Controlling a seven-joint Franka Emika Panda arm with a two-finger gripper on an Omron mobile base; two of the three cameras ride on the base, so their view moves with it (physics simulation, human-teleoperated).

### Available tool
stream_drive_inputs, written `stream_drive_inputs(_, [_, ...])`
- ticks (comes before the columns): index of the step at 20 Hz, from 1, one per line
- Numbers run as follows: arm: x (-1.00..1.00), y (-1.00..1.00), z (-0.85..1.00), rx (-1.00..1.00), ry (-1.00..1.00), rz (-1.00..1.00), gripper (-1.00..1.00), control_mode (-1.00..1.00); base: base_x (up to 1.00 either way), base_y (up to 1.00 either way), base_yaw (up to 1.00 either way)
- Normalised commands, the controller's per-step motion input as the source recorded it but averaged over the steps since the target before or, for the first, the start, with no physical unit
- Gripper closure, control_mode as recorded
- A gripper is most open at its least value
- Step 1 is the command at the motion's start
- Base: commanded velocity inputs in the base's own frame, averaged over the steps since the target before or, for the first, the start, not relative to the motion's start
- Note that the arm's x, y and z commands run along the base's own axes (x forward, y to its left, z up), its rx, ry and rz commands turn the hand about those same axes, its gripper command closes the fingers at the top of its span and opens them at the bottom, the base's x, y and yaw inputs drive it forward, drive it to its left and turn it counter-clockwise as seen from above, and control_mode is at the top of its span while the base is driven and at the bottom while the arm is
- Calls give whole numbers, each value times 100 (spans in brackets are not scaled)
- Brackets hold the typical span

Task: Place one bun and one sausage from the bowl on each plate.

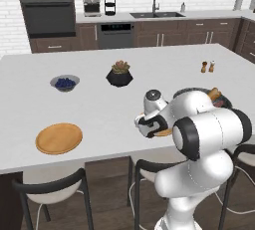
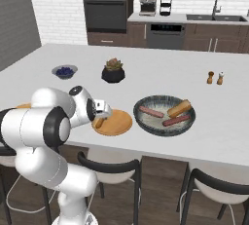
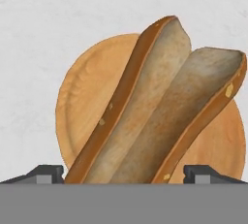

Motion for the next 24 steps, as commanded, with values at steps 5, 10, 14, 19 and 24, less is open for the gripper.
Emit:
stream_drive_inputs(5, [0,0,3,0,0,0,-100,-100,0,0,0])
stream_drive_inputs(10, [0,0,14,0,-2,0,-100,-100,0,0,0])
stream_drive_inputs(14, [-18,-10,79,1,-7,-10,-100,-100,0,0,0])
stream_drive_inputs(19, [-21,-42,100,14,0,-19,-100,-100,0,0,0])
stream_drive_inputs(24, [0,-73,96,21,10,-19,-100,-100,0,0,0])
